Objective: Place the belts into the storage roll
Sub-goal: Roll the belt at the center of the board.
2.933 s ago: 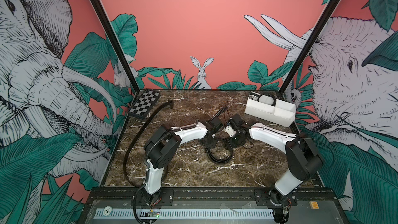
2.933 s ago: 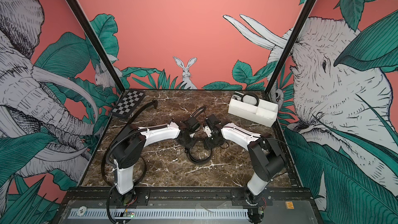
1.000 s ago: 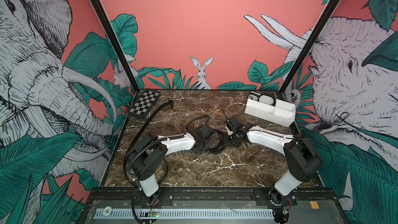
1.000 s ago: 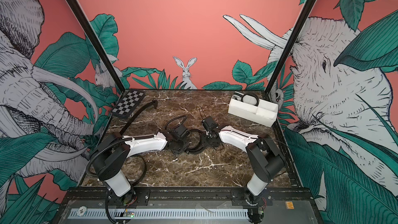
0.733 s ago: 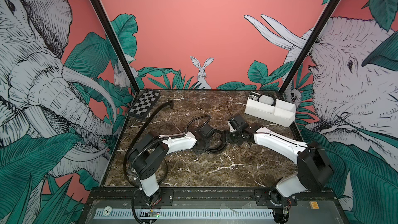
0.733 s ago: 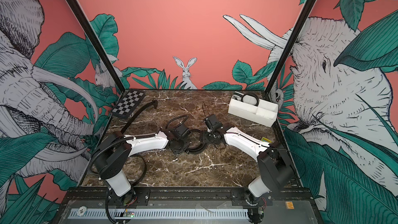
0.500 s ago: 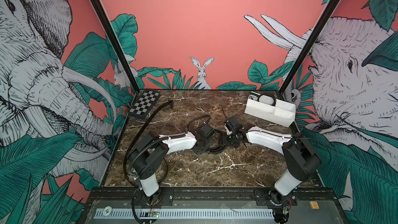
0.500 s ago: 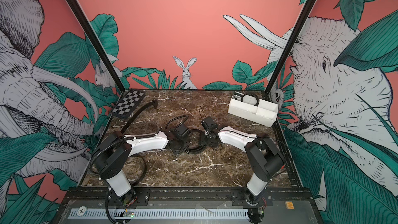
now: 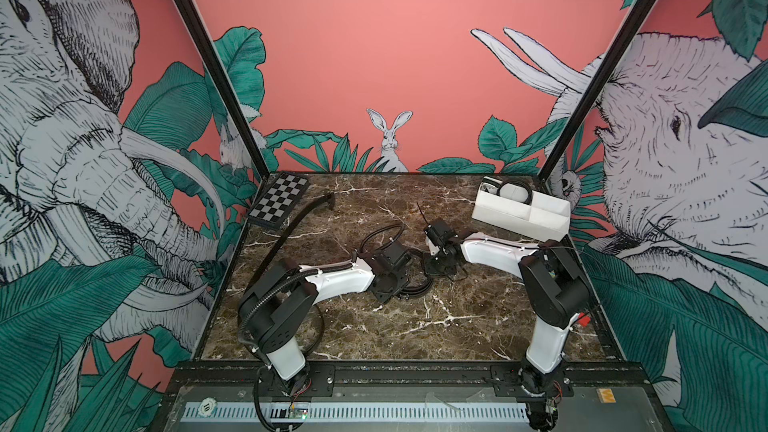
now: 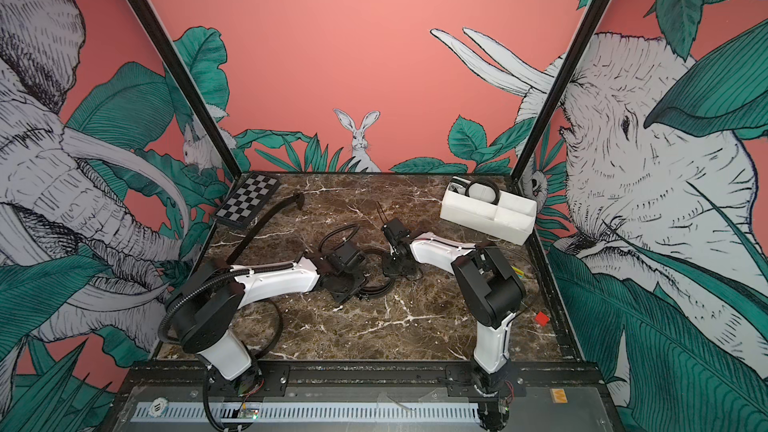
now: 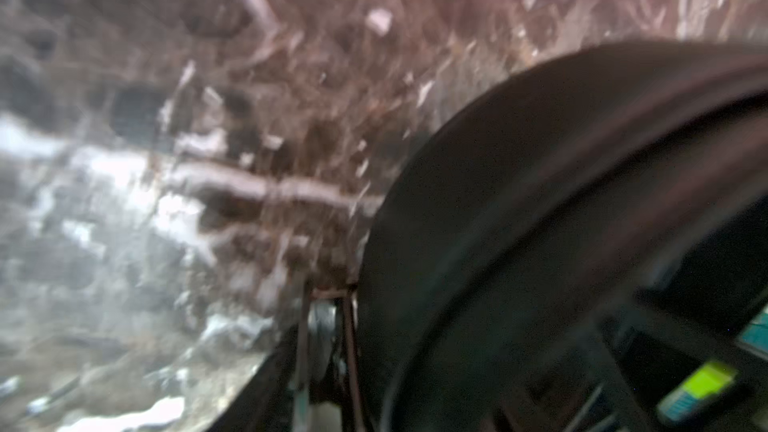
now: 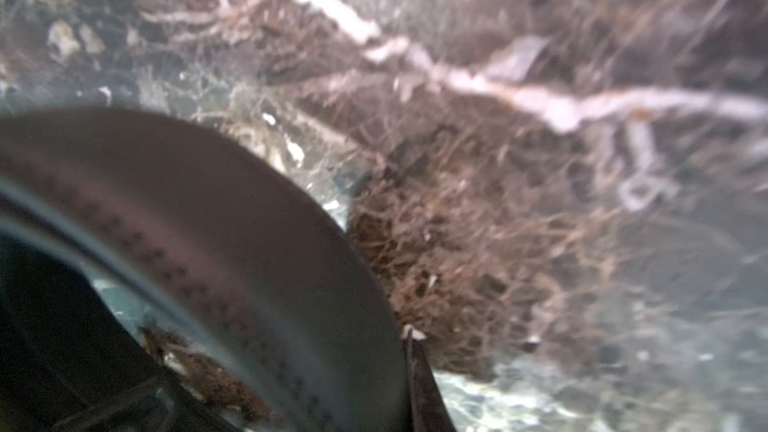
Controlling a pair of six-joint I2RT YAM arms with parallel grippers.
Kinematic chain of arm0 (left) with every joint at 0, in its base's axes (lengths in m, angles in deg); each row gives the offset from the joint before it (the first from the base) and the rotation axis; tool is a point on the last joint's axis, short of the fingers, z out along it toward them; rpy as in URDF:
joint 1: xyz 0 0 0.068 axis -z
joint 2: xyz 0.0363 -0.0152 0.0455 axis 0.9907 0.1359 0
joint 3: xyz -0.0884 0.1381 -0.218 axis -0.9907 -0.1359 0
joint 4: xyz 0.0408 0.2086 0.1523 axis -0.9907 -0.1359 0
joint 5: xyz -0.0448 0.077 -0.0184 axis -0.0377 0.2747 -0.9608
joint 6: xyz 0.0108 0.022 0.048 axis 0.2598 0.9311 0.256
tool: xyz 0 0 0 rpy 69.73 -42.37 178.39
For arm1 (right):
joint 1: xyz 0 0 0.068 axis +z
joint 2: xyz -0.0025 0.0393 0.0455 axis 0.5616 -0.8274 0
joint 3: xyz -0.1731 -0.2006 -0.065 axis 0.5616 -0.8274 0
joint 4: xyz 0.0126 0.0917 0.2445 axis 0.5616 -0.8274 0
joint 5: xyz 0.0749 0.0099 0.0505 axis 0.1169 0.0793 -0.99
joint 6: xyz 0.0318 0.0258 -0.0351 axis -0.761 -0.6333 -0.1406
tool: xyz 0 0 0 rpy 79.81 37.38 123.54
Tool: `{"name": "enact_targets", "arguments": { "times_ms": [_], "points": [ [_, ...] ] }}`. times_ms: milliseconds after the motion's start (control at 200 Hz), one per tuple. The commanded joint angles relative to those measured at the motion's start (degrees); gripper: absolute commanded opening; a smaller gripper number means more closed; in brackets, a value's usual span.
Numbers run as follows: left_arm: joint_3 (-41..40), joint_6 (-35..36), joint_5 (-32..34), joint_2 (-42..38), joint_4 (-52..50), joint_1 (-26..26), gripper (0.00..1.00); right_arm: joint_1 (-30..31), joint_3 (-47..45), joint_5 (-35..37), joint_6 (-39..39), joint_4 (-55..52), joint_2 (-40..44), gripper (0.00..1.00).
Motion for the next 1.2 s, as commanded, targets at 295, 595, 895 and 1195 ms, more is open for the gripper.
{"name": "enact_targets", "arguments": {
  "times_ms": [295,595,895,1195],
  "points": [
    [6.93,21.64,1.56,-8.59,-10.74,-3.32,0.86,-1.47,24.08,-3.32,30.32,-23.72,-12.66,0.13],
    [11.73,27.66,0.79,0.11,-9.11,-3.41,0.83,-1.47,27.21,-5.1,31.33,-23.64,-15.45,0.37],
    [20.68,34.57,1.86,7.35,-11.3,-3.56,0.72,-3.67,19.5,-3.23,23.36,-19.22,-5.64,0.53],
    [18.89,38.82,1.95,7.39,-12.13,-3.68,0.66,-5.56,6.57,-7.21,14.03,-11.41,2.82,0.52]
  ]
}}
